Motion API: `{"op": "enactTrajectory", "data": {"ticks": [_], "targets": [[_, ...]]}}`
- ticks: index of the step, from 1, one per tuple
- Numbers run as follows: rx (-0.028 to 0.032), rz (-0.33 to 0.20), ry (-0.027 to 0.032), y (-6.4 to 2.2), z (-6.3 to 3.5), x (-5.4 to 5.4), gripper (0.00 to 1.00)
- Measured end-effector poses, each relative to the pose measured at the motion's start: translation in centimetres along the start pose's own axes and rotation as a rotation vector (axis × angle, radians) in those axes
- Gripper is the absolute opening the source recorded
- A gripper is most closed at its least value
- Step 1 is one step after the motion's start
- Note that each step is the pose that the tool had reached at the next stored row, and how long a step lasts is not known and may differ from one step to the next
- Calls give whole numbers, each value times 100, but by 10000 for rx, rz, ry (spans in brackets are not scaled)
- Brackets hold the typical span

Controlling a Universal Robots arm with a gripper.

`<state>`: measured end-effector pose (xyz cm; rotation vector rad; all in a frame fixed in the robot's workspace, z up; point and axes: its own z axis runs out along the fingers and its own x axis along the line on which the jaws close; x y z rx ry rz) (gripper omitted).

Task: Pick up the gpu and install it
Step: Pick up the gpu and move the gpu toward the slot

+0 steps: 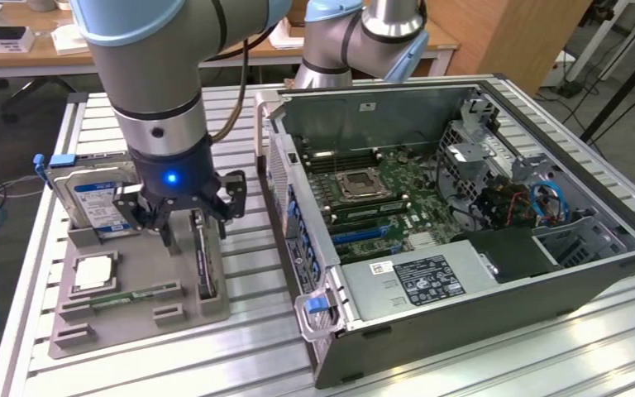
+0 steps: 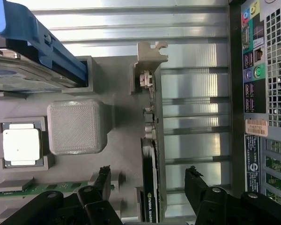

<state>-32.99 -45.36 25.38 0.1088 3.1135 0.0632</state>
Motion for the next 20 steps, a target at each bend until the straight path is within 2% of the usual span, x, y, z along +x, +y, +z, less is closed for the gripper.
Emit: {"op": "enactTrajectory", "data": {"ticks": [15, 20], "targets": [[1, 0, 1, -13, 168, 4, 74], [6, 0, 1, -14, 175, 4, 74]]}}
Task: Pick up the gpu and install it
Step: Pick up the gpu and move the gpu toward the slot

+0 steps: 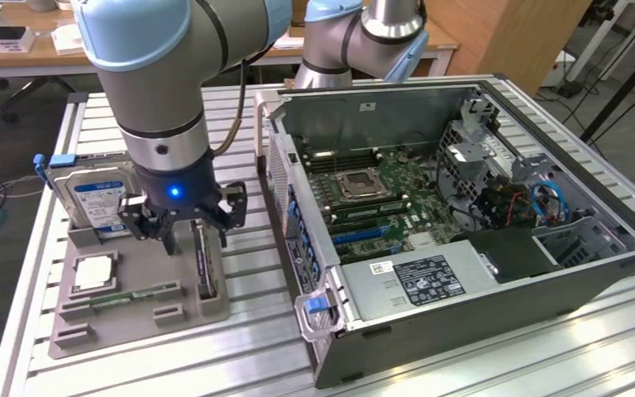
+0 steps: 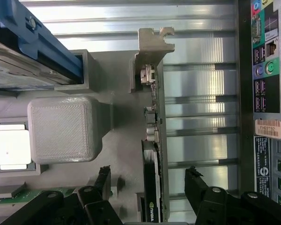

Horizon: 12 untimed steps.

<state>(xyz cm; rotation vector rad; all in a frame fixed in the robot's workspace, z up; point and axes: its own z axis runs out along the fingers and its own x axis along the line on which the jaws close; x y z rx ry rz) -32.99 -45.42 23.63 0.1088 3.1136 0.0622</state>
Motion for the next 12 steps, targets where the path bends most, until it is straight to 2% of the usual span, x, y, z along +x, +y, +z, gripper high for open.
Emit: {"op": "enactTrajectory", "data": {"ticks": [3, 5, 8, 9, 12], "targets": [[-1, 0, -1, 0, 1, 0, 73], [-1, 0, -1, 0, 1, 0, 60], [-1, 1, -1, 0, 1, 0, 54], [-1, 0, -1, 0, 1, 0, 47], [-4, 3, -3, 2, 5, -3, 47]]}}
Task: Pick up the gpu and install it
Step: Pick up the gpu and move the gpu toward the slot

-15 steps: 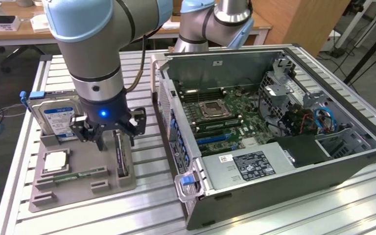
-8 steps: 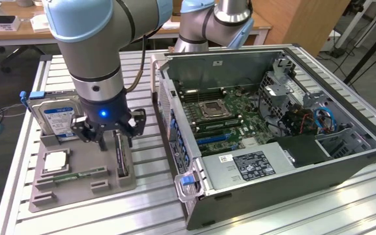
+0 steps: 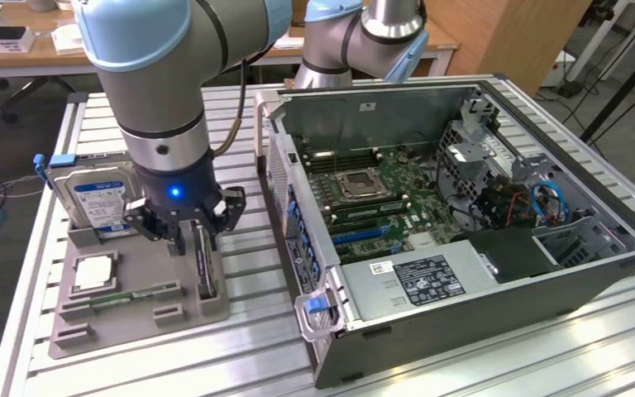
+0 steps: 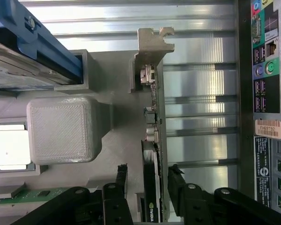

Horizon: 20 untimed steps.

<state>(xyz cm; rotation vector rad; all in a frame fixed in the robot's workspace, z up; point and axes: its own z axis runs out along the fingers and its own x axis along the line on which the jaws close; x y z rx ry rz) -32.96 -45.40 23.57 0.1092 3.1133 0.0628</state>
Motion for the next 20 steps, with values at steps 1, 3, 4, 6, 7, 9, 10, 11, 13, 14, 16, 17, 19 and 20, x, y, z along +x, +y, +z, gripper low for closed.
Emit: {"op": "enactTrajectory", "data": {"ticks": [1, 3, 4, 6, 7, 9, 10, 11, 13, 14, 16, 17, 19, 20], "targets": [[0, -2, 0, -1, 1, -4, 47], [2, -2, 2, -1, 1, -5, 47], [3, -2, 3, -1, 0, -5, 47], [3, -2, 3, -1, 0, -5, 47], [3, -2, 3, -1, 0, -5, 47], [3, -2, 2, -1, 0, -5, 46], [3, -2, 2, -1, 0, -5, 40], [3, -2, 2, -1, 0, -5, 40], [3, -2, 3, -1, 0, -5, 33], [2, -2, 3, -1, 0, -5, 33], [3, -3, 1, -1, 1, -6, 31], [3, -3, 5, -1, 0, -5, 31], [4, -2, 3, -1, 0, -5, 26], [4, -2, 3, -1, 0, -6, 26]]}}
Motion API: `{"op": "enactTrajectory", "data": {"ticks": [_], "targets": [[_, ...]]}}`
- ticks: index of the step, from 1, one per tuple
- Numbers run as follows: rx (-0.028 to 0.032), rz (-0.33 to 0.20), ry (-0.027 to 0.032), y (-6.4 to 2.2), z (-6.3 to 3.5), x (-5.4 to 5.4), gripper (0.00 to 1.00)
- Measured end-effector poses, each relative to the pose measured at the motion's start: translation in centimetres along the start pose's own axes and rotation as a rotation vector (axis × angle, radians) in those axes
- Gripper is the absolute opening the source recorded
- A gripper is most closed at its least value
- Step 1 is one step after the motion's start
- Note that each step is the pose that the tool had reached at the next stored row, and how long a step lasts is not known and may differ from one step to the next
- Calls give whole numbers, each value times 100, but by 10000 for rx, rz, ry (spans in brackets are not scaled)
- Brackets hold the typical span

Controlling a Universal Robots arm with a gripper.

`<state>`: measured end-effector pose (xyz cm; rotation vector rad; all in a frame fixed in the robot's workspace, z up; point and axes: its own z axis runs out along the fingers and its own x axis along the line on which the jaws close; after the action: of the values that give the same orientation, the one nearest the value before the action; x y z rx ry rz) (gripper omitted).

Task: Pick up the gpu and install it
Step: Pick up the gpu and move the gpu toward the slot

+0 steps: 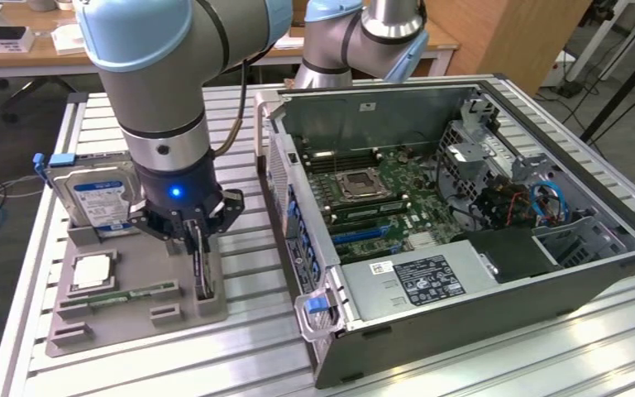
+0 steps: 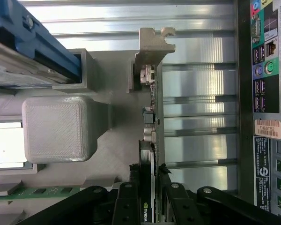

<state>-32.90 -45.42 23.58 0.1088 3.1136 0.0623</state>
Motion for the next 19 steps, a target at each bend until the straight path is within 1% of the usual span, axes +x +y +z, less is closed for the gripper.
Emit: {"op": "enactTrajectory", "data": {"ticks": [19], "targets": [[-1, 0, -1, 0, 0, 0, 26]]}}
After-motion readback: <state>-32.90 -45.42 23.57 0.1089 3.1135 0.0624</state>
